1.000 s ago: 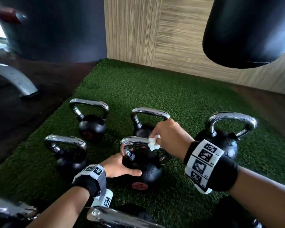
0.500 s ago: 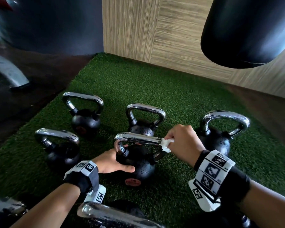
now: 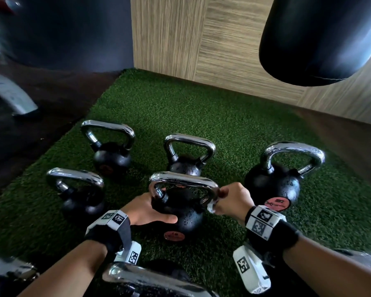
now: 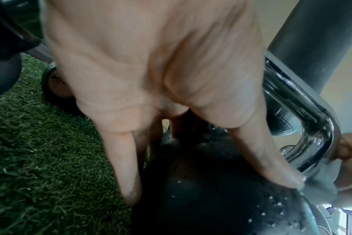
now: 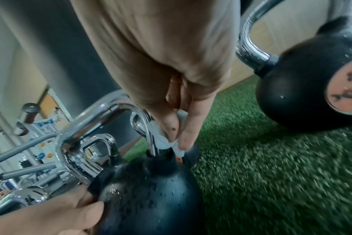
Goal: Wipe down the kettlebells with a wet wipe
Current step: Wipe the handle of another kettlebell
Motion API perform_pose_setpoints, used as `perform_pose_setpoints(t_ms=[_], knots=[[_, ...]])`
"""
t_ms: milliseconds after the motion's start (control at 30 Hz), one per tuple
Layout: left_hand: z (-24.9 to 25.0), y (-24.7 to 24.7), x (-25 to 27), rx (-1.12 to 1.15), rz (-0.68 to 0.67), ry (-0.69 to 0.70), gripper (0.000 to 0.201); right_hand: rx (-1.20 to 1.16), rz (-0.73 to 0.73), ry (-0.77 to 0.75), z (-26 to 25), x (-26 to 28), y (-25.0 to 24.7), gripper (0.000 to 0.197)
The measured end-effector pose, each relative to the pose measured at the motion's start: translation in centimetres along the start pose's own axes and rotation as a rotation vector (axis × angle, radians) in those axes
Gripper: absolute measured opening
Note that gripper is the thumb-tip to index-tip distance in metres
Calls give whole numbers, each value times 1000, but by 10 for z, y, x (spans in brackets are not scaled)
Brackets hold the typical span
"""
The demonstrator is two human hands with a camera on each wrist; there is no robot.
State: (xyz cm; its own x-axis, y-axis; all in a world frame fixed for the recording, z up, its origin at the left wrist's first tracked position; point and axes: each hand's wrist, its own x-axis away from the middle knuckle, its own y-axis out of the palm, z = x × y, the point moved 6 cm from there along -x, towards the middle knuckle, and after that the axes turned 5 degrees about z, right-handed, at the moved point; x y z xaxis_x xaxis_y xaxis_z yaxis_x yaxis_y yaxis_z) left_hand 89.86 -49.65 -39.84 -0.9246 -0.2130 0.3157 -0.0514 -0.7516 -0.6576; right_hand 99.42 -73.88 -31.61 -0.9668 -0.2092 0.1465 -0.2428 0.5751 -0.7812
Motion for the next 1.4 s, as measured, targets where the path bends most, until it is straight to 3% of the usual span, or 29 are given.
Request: perform_pose_setpoints(t_ms=[133,267,367,433,467,533,633,800,900,1000,1133,1267,1333,1400], knots=[[5,-6,6,-156,34,0,81,-1,-29,24,7,-7,12,10],[16,-52,12,-157,164,-25,90,20,236,-112,-17,-23,-36,11],[52,-108,19,-56,442,189,53,-110,346,-217,-50,-24,-75,19],[78,-131,26,131,510,306,31,-233,338,-350,-76,-15,-85,29],[91,-134,28,284,453,341,28,-299,313,-421,-88,-8,-86,33],[113,-130,29,539,274,342,44,-368,266,-542,-109,6,-84,40],[137,-118,30,683,100,343,48,-306,254,-669,-128,23,-78,48],[143,-109,28,741,54,347,34,-255,399,-806,-142,30,-75,35],[140,-107,27,802,55,311,25,-186,422,-771,-141,23,-72,40],[136,-104,29,731,38,289,21,-129,331,-731,-135,17,-64,52],[127,-103,31,686,76,315,21,-152,29,-653,-110,6,-52,91],[121,-106,32,94,386,483,20,-136,-145,-341,-58,-22,-40,81],[123,-94,35,-14,422,564,21,-13,-320,-255,-30,-28,-15,76],[127,-82,38,-43,460,652,22,-20,-398,-243,-10,-25,13,63]])
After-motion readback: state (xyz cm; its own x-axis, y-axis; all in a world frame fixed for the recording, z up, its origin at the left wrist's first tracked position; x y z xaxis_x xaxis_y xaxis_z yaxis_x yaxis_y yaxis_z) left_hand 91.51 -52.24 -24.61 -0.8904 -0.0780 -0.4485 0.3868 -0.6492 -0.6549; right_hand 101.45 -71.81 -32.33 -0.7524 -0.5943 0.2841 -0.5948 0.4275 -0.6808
